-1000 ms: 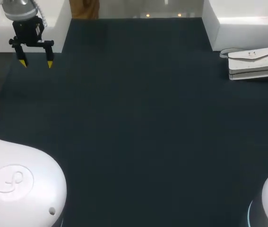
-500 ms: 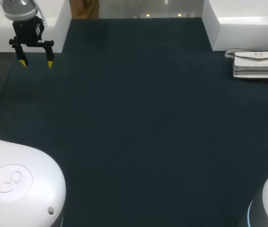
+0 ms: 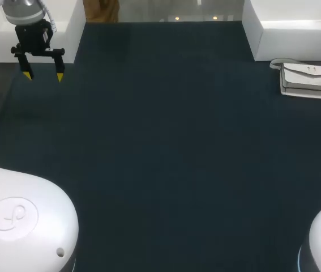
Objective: Pick up the bag, open it, inspect its contents, close it, and place it on the opposite side
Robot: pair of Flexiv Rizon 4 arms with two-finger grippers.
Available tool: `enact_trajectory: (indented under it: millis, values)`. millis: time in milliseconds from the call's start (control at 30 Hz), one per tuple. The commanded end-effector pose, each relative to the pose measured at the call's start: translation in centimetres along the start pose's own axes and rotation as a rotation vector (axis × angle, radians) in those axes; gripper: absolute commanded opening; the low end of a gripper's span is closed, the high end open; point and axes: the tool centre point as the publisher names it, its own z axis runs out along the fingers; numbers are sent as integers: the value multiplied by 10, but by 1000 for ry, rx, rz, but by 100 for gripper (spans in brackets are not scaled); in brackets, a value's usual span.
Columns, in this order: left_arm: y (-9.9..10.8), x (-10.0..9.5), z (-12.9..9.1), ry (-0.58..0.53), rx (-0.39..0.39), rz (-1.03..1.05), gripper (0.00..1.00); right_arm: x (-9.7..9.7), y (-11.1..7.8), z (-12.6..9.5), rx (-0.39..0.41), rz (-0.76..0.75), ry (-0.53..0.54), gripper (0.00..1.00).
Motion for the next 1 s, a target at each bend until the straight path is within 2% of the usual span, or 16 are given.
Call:
enact_trajectory:
  millis: [33,267,533,800,1000]
  values:
    - [1,0,0,-1,2,-1,100,18,-3,-21,100,-21,-82,100]
    - [1,0,0,-1,2,-1,100,40,-16,-27,27,-72,-214,100]
    - [1,0,0,-1,2,-1,100,64,-39,-22,-20,-101,-401,100]
    - [1,0,0,-1,2,-1,100,79,-61,-14,-81,-41,-487,100]
    - [1,0,0,-1,2,-1,100,91,-72,-4,-88,-42,-543,100]
